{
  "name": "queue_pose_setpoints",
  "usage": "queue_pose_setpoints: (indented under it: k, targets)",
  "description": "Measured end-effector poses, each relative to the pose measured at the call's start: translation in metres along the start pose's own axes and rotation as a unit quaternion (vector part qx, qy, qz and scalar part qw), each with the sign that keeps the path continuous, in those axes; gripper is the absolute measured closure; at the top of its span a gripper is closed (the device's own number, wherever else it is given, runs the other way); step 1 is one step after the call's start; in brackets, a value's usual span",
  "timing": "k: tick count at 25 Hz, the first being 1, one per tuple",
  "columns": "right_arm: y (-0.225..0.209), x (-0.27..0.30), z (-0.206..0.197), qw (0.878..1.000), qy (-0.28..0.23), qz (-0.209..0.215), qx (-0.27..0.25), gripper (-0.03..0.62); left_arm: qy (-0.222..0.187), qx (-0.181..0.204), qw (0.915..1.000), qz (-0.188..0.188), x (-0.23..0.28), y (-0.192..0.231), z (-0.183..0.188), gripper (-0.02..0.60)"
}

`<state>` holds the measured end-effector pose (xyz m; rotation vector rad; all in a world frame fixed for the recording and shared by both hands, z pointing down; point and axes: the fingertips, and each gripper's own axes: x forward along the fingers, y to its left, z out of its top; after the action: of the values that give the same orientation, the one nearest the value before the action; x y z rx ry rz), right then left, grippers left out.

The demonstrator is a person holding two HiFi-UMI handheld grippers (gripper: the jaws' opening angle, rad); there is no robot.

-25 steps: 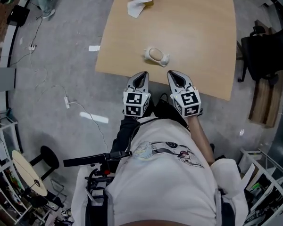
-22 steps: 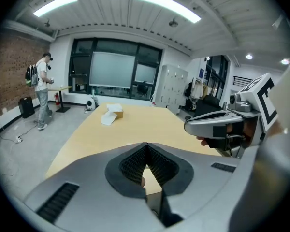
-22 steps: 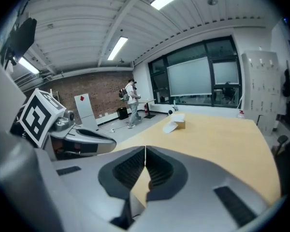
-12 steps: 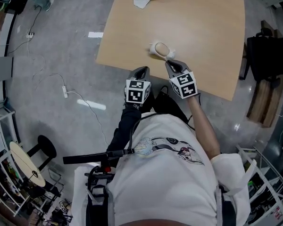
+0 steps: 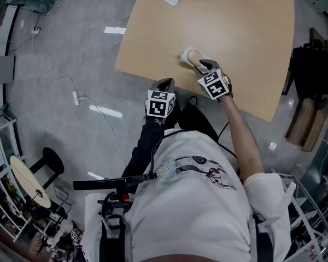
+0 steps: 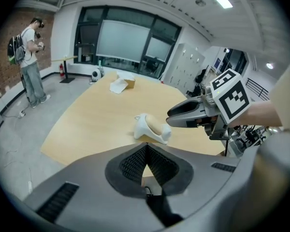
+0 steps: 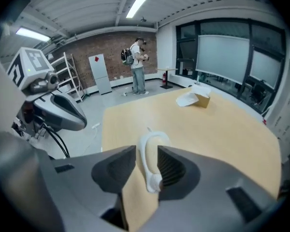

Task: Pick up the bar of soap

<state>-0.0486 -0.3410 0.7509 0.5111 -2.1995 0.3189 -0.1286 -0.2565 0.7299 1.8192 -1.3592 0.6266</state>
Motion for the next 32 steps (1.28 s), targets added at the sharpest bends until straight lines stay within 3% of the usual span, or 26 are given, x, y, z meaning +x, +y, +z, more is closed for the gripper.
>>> queue_pose_setpoints:
  k: [4, 16, 23, 32]
  targets:
    - [-0.009, 0.021, -0.01, 0.999, 0.041, 0.001, -0.03, 0.431, 0.009, -0.007, 0.9999, 0.003, 0.003, 0.01, -0.006, 0.58]
    - [-0.024, 0.062, -0.023, 0.993, 0.094, 0.026, -0.064, 0.35, 0.025, -0.022, 0.9994, 0.01, 0.008, 0.027, -0.016, 0.58]
    - [-0.026, 0.074, -0.028, 0.988, 0.125, 0.031, -0.09, 0.347, 0.028, -0.035, 0.9987, 0.022, -0.001, 0.039, -0.027, 0.58]
    - [-0.029, 0.079, -0.031, 0.988, 0.126, 0.046, -0.076, 0.347, 0.029, -0.045, 0.9981, 0.03, -0.008, 0.049, -0.036, 0.58]
